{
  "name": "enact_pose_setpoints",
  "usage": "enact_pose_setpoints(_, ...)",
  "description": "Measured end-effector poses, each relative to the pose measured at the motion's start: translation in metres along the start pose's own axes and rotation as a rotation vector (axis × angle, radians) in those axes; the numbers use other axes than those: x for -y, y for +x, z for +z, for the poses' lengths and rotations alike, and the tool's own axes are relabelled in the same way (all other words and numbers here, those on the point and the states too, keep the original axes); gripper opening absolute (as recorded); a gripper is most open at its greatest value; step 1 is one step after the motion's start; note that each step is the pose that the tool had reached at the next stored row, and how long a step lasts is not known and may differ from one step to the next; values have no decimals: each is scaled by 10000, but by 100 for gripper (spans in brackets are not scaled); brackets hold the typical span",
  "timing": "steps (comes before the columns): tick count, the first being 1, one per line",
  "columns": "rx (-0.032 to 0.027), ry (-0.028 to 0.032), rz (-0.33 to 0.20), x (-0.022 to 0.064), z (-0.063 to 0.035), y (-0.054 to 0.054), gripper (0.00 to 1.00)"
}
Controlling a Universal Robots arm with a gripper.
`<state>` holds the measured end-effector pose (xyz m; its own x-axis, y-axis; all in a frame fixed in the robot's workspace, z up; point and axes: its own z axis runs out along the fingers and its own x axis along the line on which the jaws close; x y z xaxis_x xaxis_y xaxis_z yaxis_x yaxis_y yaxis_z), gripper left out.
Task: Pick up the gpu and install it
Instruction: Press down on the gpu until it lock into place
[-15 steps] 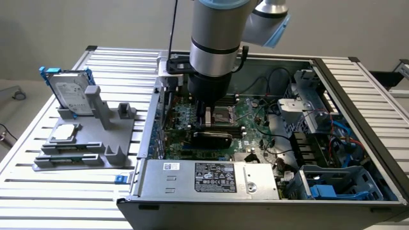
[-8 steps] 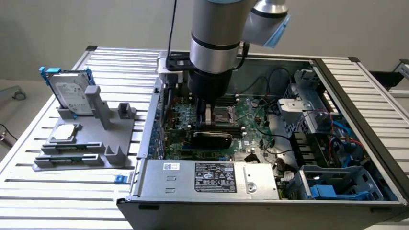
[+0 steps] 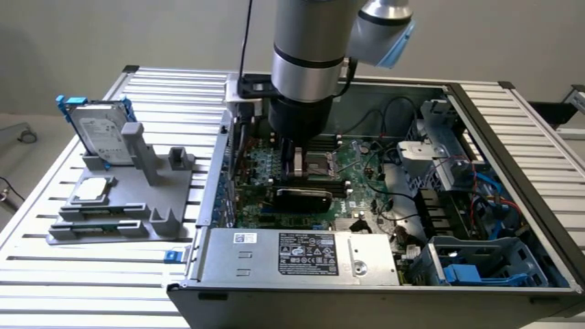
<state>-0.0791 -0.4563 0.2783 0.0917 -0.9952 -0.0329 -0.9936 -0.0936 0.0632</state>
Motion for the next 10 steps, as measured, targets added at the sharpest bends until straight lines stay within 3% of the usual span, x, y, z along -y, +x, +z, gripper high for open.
enact_pose_setpoints(10, 0, -1, 0, 2, 66, 3, 11)
